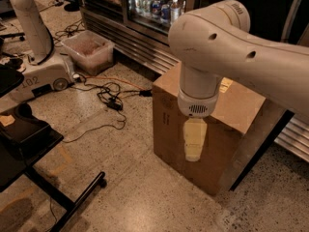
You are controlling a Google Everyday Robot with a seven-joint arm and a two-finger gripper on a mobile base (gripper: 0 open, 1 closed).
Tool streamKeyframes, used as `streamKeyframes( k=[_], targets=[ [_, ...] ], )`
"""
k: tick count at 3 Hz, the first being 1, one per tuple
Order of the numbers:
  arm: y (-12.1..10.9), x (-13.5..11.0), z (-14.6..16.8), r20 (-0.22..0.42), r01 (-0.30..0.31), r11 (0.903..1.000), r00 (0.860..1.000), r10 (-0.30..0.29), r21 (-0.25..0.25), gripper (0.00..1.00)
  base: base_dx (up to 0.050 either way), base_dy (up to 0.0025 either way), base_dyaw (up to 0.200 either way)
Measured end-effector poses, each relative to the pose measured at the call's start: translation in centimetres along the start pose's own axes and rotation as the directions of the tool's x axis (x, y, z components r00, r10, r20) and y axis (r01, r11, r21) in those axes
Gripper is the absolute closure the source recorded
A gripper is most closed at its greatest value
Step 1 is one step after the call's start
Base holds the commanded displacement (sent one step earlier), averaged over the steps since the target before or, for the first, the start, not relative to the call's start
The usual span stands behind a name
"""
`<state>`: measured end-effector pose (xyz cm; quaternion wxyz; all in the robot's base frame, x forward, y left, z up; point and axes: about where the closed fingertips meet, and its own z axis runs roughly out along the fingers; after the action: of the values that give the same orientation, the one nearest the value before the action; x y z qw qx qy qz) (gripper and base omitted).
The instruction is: Close left fridge door
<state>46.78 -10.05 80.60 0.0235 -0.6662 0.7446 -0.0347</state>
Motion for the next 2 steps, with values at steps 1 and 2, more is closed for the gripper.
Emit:
streamKeyframes(
  k=[1, 2],
  targets=[
    [0.0, 0.0, 0.0, 0.0, 0.0, 1.0, 1.0, 0.0, 0.0, 0.0, 0.045, -0.00199, -0.089],
    [-0.01, 0.0, 0.0, 0.0, 0.0, 1.0, 1.0, 0.0, 0.0, 0.0, 0.0, 0.0, 0.0]
  ],
)
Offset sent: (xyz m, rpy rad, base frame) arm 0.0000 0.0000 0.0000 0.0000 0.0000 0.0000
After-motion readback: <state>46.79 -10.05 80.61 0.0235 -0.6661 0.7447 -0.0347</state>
